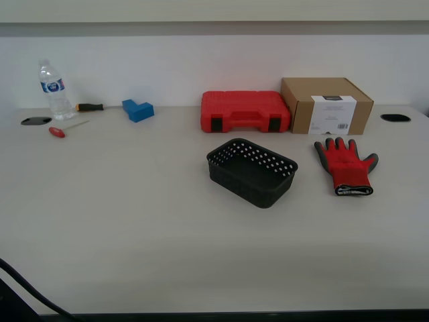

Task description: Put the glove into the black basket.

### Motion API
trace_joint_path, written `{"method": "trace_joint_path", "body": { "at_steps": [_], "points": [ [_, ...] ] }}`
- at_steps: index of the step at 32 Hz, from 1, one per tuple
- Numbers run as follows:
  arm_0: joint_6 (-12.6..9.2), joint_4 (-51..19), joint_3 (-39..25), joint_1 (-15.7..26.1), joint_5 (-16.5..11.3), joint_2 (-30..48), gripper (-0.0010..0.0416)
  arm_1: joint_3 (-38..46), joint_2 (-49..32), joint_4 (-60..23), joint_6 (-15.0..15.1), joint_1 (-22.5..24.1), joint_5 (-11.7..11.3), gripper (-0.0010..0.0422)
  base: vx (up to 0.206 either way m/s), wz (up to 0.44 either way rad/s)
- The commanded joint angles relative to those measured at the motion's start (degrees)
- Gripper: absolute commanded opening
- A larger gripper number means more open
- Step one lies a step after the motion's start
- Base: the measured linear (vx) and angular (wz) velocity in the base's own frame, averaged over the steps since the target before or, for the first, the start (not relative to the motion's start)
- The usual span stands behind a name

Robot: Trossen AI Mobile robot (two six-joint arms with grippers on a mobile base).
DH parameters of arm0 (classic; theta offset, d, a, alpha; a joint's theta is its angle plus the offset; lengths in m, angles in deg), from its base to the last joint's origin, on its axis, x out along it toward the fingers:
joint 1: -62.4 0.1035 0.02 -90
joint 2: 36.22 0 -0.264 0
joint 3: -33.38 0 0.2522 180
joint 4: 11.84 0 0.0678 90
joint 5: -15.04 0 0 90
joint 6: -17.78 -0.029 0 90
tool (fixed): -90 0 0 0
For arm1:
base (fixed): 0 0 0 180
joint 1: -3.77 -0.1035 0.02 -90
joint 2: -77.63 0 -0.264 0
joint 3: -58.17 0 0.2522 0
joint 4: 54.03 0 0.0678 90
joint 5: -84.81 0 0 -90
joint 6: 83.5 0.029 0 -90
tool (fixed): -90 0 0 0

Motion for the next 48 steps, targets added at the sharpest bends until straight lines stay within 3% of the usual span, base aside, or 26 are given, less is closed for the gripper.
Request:
{"method": "trace_joint_path", "body": {
  "at_steps": [1, 15, 20, 28, 32, 37, 41, 43, 46, 47, 48],
  "points": [
    [0.0, 0.2, 0.0, 0.0, 0.0, 0.0, 0.0001, 0.0, 0.0, 0.2, 0.0, 0.0, -0.1, 0.0000, 0.000, 0.000],
    [-0.8, 0.6, 0.0, 0.0, 0.0, 0.0, 0.0001, 0.0, 0.0, 0.2, 0.0, 0.0, -0.2, 0.0000, 0.000, 0.000],
    [-0.8, -3.5, 0.0, 0.0, 0.0, 1.6, 0.0001, 0.0, 0.0, 0.2, 0.0, 0.0, -0.1, 0.0000, 0.000, 0.000],
    [-0.9, -12.1, -4.3, 0.0, 0.0, 18.1, 0.0001, 0.0, 0.0, 0.2, 0.0, 0.0, -0.1, 0.0000, 0.000, 0.000],
    [-0.9, -21.5, -10.7, -0.1, 0.0, 30.7, 0.0001, 0.0, 0.0, 0.2, 0.0, 0.0, -0.1, 0.0000, 0.000, 0.000],
    [-2.7, -32.2, -17.6, -0.1, -0.5, 43.3, 0.0001, 0.1, 0.0, 0.1, 0.0, 0.0, -0.2, 0.0000, 0.000, 0.000],
    [-2.8, -39.4, -21.9, -0.1, -4.1, 49.7, 0.0001, 0.1, 0.0, 0.0, 0.0, 0.0, -0.2, 0.0000, 0.000, 0.000],
    [-2.6, -41.8, -24.0, -0.1, -8.1, 51.9, 0.0001, 0.1, 0.0, 0.0, 0.0, 0.0, -0.1, 0.0000, 0.000, 0.000],
    [-2.6, -44.2, -26.9, -0.3, -5.7, 54.5, 0.0001, 0.1, 0.0, 0.0, 0.0, 0.0, -0.1, 0.0000, 0.000, 0.000],
    [-2.2, -44.4, -28.4, -0.6, -3.7, 56.0, 0.0001, 0.1, 0.0, 0.0, 0.0, 0.0, -0.2, 0.0000, 0.000, 0.000],
    [-0.7, -44.3, -29.3, -0.9, -3.0, 56.9, 0.0001, 0.1, 0.0, 0.0, 0.0, 0.0, -0.2, 0.0000, 0.000, 0.000]
  ]
}}
